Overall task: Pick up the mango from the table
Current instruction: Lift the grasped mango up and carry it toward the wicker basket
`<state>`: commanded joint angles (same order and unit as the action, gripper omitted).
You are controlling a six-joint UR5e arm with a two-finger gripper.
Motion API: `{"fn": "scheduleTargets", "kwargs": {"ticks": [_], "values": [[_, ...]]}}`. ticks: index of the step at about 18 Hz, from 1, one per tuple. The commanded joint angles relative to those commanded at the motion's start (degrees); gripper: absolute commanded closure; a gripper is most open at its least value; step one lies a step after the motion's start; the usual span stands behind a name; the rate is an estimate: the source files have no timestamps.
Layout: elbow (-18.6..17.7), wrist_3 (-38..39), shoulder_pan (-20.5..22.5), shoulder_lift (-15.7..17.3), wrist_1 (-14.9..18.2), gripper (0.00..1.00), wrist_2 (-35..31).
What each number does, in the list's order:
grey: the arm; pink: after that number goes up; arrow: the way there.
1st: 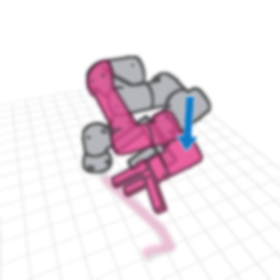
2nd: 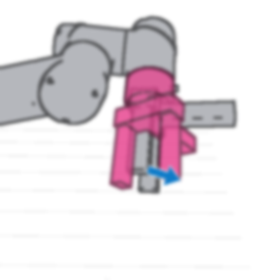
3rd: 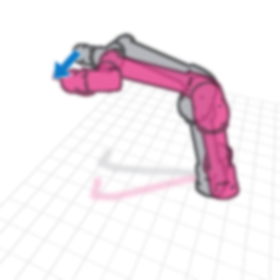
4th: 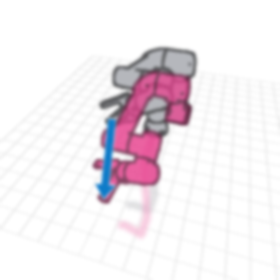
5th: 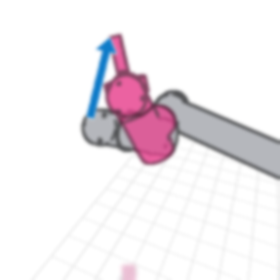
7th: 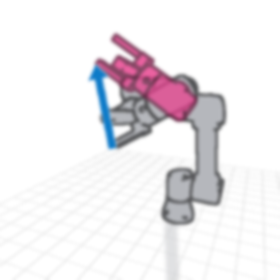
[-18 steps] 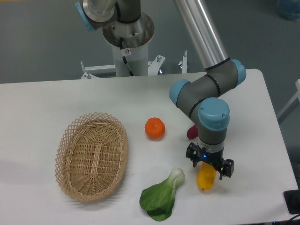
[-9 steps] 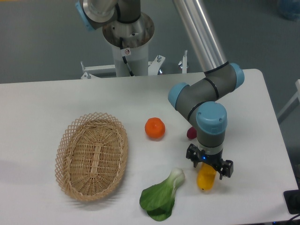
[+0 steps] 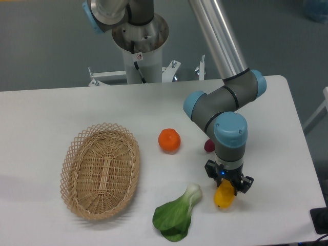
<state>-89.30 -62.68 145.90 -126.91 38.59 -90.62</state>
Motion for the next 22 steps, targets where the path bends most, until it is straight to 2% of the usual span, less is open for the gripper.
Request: {"fn": "scheduleTargets", "kwargs": {"ticks": [5,9,13,16,18,22], "values": [[0.3,0.5,0.1,0.7,-0.1,0.47,0.1],[0.7,3.3,0.0,3.8,0.0,0.46,1.4],[-2.5,9.4,-0.6,9.5,0.0,0.46,5.3],[-5.3,13.5,-0.9,14.5,0.0,0.46,10.6],[-6.0,17.0,-2.1,17.0,0.0,0.46,13.5],[-6.1,25.2,-6.2,21.3,0.0,0.46,15.1]]}}
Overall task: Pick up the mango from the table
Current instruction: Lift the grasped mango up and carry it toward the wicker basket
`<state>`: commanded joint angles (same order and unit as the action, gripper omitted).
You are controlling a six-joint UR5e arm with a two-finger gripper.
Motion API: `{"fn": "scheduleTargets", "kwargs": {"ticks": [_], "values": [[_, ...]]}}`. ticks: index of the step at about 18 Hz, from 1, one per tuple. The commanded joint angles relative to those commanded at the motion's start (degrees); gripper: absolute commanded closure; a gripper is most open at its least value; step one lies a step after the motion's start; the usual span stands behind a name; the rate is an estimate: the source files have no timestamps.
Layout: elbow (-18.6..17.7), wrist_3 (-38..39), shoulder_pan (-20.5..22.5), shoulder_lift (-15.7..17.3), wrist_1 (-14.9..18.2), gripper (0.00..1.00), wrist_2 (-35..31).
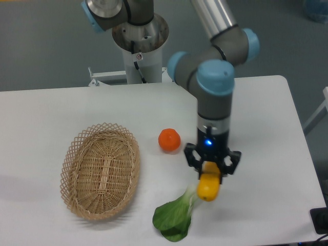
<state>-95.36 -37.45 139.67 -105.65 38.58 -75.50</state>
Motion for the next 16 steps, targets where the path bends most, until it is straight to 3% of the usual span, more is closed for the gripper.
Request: {"fn": "scheduleTargets", "kwargs": {"ticks": [3,8,16], "values": [[-0.7,2.3,-2.6,2.8,0.1,0.46,-0.1],[-4.3,3.1,-2.7,6.2,0.0,0.46,-0.1],[-4.7,2.8,-2.7,6.2,0.0,0.46,-0.2]]}}
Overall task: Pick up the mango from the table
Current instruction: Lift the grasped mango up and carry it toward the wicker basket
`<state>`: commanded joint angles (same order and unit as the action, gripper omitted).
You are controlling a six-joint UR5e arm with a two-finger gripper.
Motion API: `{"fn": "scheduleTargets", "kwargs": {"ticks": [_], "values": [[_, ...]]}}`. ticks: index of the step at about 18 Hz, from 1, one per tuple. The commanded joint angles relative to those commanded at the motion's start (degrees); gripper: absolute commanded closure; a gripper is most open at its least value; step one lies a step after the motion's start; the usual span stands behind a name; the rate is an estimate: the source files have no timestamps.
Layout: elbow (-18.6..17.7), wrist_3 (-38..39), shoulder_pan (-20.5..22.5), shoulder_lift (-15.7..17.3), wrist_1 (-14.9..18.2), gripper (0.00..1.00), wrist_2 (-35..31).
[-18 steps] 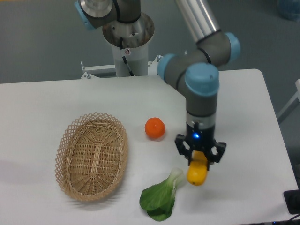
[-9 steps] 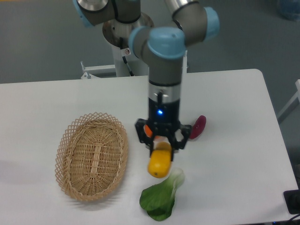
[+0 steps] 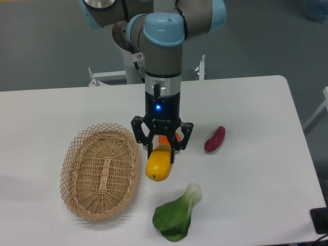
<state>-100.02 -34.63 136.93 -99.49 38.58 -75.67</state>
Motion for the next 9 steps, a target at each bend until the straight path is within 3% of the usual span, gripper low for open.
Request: {"fn": "scheduleTargets", "kwargs": {"ticks": [9], "values": [[0.1,-1.0,-0.1,-0.5,0.0,0.46,-0.4]]}}
